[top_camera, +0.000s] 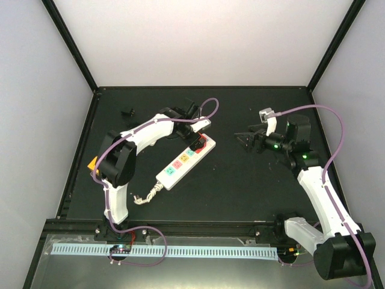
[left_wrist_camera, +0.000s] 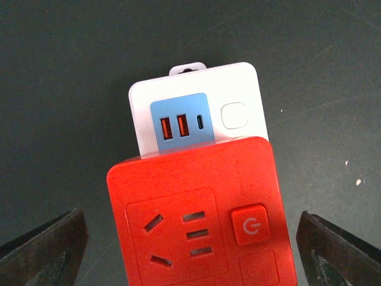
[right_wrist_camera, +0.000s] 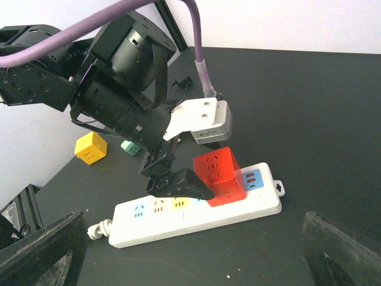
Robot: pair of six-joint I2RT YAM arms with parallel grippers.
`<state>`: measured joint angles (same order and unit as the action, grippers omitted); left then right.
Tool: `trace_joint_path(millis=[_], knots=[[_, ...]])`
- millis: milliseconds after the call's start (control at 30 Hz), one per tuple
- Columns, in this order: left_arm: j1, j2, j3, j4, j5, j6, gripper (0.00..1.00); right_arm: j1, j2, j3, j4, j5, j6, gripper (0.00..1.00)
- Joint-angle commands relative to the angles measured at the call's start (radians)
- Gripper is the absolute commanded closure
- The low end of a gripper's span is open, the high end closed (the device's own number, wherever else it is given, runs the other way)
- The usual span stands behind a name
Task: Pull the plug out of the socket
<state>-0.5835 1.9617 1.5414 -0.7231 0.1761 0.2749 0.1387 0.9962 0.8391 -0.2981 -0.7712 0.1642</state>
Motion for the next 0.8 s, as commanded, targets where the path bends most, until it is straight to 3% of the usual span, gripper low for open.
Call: trace_joint_path(millis=[0,200,467,767], knots=[[-0.009,0.008,0.048,0.019,0.016,-0.005,0.15,-0.015,-0.011,-0.019,0.046,-0.014,0.037,0.00],[-0.031,-0.015,0.038,-0.002,0.046,0.031,0.41,-0.017,0.014,-0.034,0.064,-0.008,0.075,0.00],[-0.078,-0.054,-0.019,-0.032,0.094,0.111,0.48,-0.018,0.101,0.006,0.017,-0.007,0.063,0.01],[-0.160,-0.130,-0.116,-0.043,0.161,0.191,0.50,-0.017,0.247,0.031,-0.051,-0.013,0.005,0.26]])
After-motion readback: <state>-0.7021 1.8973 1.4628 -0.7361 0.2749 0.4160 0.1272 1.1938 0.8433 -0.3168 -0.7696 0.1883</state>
